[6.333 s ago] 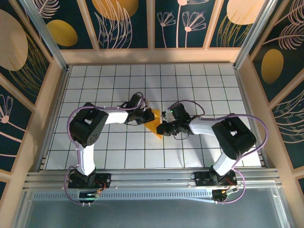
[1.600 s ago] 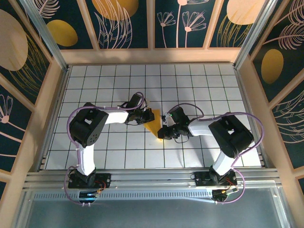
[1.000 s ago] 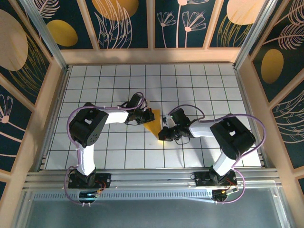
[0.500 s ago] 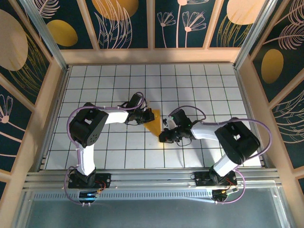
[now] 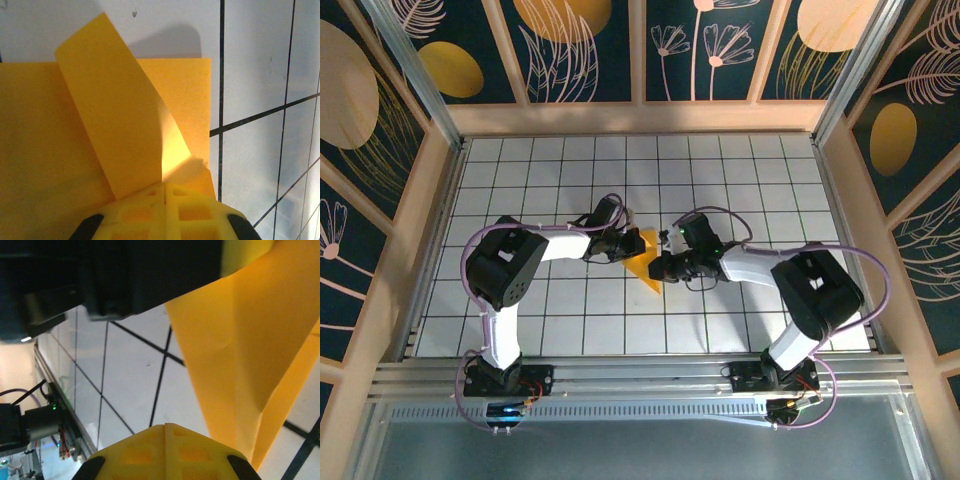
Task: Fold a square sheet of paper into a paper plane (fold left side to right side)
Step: Fourth fold the wing at the center of the table.
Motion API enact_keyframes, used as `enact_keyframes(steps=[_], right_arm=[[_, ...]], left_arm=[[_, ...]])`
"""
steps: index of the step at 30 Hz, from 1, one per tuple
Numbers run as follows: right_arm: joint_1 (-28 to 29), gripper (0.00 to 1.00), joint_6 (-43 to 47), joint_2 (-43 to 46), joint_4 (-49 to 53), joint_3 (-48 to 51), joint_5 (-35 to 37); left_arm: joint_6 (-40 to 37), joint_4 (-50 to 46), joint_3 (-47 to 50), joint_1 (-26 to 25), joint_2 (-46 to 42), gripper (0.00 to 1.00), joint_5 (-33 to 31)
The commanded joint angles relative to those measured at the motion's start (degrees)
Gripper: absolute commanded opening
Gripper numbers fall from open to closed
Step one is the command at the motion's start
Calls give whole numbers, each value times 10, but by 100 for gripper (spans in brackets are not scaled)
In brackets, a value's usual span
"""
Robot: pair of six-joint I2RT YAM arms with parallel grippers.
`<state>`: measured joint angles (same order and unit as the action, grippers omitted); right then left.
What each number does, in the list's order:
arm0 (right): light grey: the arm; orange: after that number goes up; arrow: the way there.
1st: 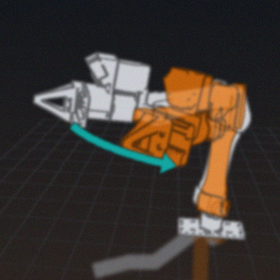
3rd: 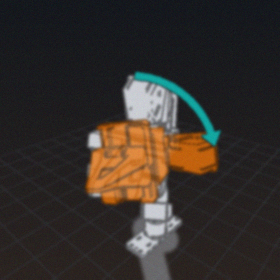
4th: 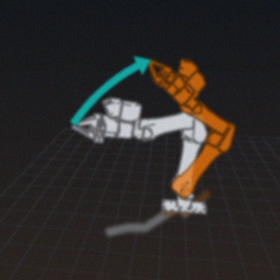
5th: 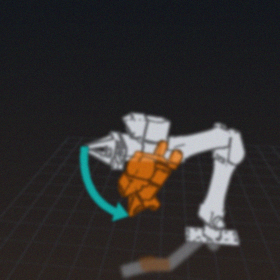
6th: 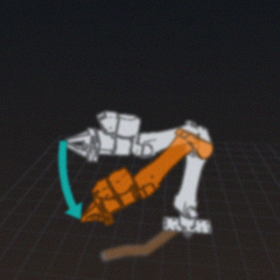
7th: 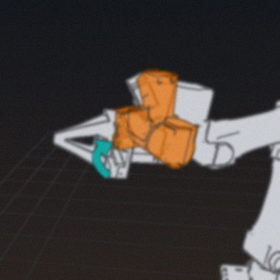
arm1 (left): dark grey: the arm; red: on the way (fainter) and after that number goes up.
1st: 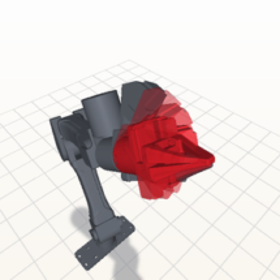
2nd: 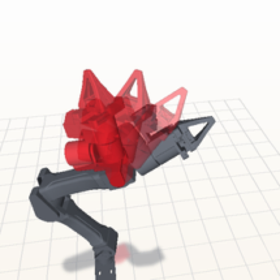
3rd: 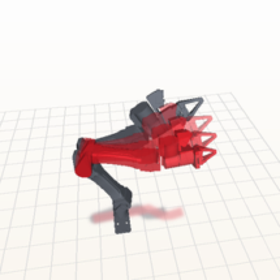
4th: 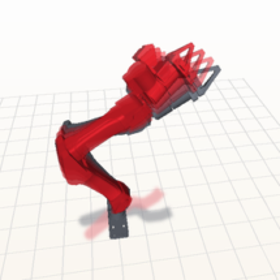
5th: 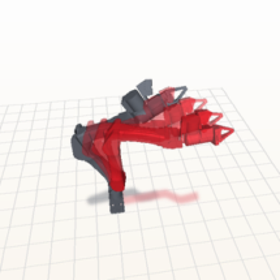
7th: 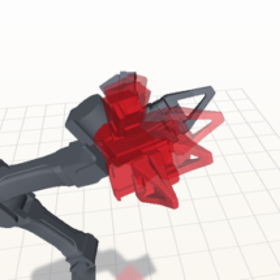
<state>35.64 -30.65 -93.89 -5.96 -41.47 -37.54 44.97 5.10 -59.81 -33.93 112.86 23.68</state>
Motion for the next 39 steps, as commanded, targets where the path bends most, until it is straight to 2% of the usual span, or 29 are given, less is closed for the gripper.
enact_keyframes(steps=[1, 21, 31, 36, 39], right_arm=[[-4, 0, -10, -27, -31, -21, 20], [-8, 0, -10, -77, 1, 36, 33], [-14, 0, 4, -86, 49, 41, 78], [-17, 0, 8, -90, 56, 32, 89], [-17, 0, 6, -92, 55, 33, 89]], left_arm=[[-14, -66, 11, 3, 14, 0, -47], [-12, -56, 10, 3, 4, 0, -45], [-20, -19, 24, 2, -73, 0, -44], [-5, 25, 74, 2, -110, 0, -3], [31, 88, 115, 0, -118, 0, 37]])
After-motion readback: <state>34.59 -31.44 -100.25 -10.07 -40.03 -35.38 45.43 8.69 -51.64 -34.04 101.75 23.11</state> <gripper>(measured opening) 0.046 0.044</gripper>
